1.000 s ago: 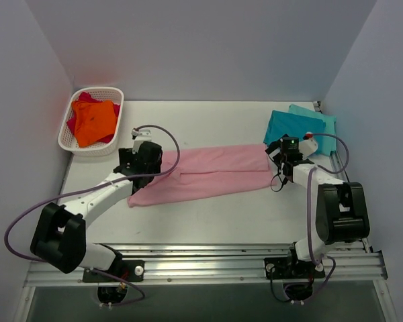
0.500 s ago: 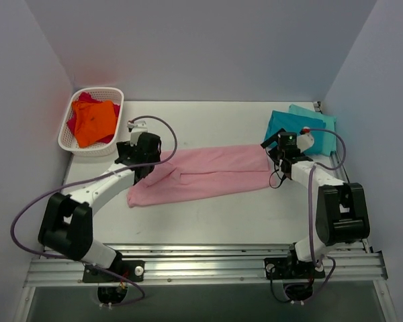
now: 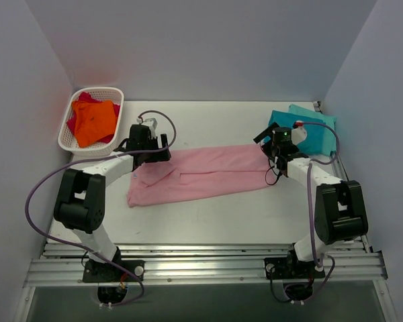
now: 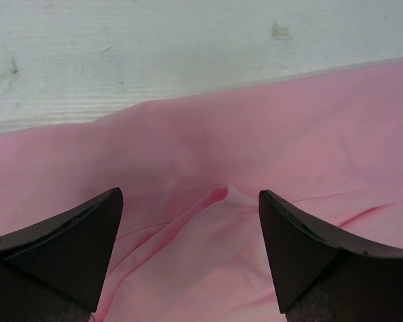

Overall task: Fold and stack the t-shirts
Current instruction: Fold the other side of the tshirt into a rectangle

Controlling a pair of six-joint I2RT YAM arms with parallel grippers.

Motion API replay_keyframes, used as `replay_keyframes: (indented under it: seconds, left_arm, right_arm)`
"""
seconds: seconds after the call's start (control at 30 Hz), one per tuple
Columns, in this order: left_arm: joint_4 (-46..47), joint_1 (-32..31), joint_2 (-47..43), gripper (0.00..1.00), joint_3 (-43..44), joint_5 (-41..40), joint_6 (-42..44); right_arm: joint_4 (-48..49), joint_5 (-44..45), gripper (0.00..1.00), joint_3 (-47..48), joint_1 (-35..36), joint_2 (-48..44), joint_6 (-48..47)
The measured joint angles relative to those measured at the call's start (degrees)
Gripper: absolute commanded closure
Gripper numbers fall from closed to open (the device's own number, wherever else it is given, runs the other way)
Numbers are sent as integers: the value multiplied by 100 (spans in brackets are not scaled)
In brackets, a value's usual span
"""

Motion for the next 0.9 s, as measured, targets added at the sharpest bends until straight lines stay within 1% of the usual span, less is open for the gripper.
replay_keyframes:
  seconds: [0.13, 0.27, 0.47, 0.53, 0.6, 0.63, 0.77, 0.8, 0.9]
  left_arm:
    - [319, 85, 35, 10, 0, 776, 11]
    - [474, 103, 166, 12, 0, 1279, -31]
    - [485, 157, 372, 14, -4, 1464, -87]
    - [476, 175, 387, 17, -15, 1458, -101]
    - [468, 186, 389, 21, -17, 1453, -118]
    - [470, 190, 393, 28, -17, 1451, -138]
    - [444, 208, 457, 42, -28, 1447, -219]
    - [439, 210, 474, 45, -46, 1447, -229]
    - [404, 210, 487, 46, -138, 1458, -260]
  right_arm:
    - [-4, 2, 4, 57, 0, 37, -20]
    - [-20, 9, 4, 68, -2, 63, -57]
    - [-20, 22, 4, 79, -24, 63, -105]
    - [-22, 22, 4, 79, -28, 63, -114]
    - [-22, 22, 4, 79, -42, 63, -122]
    - [-24, 22, 4, 79, -48, 63, -122]
    - [-31, 44, 4, 79, -92, 63, -125]
    - [-37, 55, 4, 79, -96, 63, -127]
    - [-61, 68, 4, 79, -114, 66, -131]
